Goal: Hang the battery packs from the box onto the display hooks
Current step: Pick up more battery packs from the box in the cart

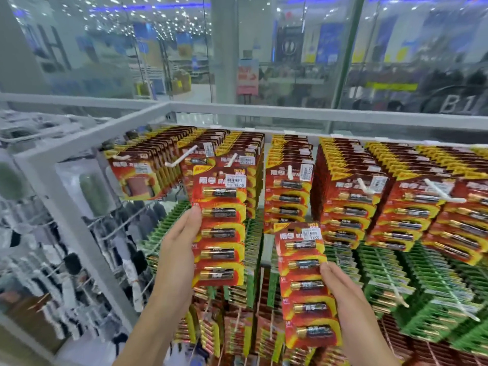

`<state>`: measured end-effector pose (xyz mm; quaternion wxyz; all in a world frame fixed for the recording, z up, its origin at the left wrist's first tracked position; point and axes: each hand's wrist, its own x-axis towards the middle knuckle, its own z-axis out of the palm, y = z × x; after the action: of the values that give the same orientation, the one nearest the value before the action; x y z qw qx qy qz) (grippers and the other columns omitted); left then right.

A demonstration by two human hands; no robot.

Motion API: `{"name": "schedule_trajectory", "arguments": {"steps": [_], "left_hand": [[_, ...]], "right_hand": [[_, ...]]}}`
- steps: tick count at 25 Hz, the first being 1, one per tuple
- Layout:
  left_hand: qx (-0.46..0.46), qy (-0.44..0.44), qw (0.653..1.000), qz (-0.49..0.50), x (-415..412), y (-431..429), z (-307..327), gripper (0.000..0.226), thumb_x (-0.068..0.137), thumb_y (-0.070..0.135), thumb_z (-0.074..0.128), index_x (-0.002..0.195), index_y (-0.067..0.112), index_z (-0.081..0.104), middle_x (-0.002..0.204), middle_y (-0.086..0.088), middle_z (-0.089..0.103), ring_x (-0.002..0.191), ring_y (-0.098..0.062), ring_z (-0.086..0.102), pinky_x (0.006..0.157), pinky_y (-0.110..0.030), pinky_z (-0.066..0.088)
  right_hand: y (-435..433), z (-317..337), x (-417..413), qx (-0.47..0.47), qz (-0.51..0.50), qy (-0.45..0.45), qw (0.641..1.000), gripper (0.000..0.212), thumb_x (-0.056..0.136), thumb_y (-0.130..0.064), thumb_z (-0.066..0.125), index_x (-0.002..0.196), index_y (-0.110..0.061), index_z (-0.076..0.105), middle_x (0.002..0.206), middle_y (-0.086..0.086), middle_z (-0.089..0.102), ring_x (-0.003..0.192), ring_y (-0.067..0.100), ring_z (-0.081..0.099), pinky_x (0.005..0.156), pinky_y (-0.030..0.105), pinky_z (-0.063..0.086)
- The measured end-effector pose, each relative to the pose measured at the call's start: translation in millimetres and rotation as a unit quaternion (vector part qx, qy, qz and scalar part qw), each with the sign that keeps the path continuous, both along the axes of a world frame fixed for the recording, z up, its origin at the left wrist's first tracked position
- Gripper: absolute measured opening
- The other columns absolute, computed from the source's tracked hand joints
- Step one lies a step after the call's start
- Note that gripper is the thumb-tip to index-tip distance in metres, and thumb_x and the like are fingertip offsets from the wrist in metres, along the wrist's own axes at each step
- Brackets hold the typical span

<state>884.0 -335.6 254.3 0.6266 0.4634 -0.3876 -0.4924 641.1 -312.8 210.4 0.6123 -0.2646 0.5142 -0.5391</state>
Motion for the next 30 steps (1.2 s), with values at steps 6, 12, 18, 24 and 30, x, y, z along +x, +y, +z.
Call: {"name": "schedule_trajectory", "arguments": {"steps": [6,12,18,24,30], "left_hand": [[0.026,0.024,0.999,-0.030,2.1,-7.6,0.0,0.038,0.105,0.047,0.048,0.121,0.025,0.074,0.111,-0.013,0.078,0.096,-0.039,0.076,0.084,-0.056,0.060],[0.028,-0.006,0.999,-0.034,-3.9,-33.1,-1.6,0.039,0.107,0.046,0.045,0.124,0.024,0.072,0.108,-0.008,0.079,0.095,-0.030,0.078,0.078,-0.045,0.062],[0.011,-0.018,0.999,-0.027,-9.0,-69.7,-3.8,0.045,0.100,0.062,0.051,0.128,0.031,0.069,0.117,0.002,0.078,0.107,-0.025,0.075,0.093,-0.051,0.058],[0.006,-0.027,1.000,-0.012,-15.1,-90.5,1.3,0.034,0.110,0.043,0.044,0.118,0.024,0.071,0.104,-0.003,0.081,0.093,-0.027,0.079,0.080,-0.045,0.062],[-0.009,-0.033,0.999,0.013,-12.6,-97.6,-9.1,0.027,0.106,0.043,0.055,0.106,0.024,0.074,0.098,0.003,0.081,0.089,-0.017,0.079,0.076,-0.036,0.060]], "right_hand": [[7.1,0.4,5.3,-0.001,-0.005,0.006,1.000,0.020,0.091,-0.038,0.065,0.106,-0.026,0.072,0.098,0.006,0.080,0.089,0.031,0.078,0.095,0.056,0.055],[17.0,4.7,6.9,-0.001,-0.034,-0.009,0.999,0.024,0.073,-0.044,0.075,0.096,-0.039,0.068,0.107,-0.003,0.079,0.108,0.031,0.071,0.101,0.058,0.052],[28.7,10.3,-1.0,-0.005,-0.059,-0.008,0.998,0.005,0.093,-0.034,0.065,0.090,-0.031,0.067,0.082,-0.001,0.080,0.075,0.025,0.078,0.087,0.051,0.057],[34.2,7.4,-5.0,-0.006,-0.069,-0.008,0.998,0.009,0.091,-0.036,0.067,0.100,-0.033,0.065,0.083,-0.007,0.080,0.076,0.020,0.078,0.073,0.043,0.057],[37.8,2.7,-5.4,-0.011,-0.064,-0.014,0.998,0.033,0.081,-0.047,0.072,0.112,-0.037,0.069,0.115,-0.003,0.077,0.103,0.026,0.075,0.094,0.053,0.057]]}}
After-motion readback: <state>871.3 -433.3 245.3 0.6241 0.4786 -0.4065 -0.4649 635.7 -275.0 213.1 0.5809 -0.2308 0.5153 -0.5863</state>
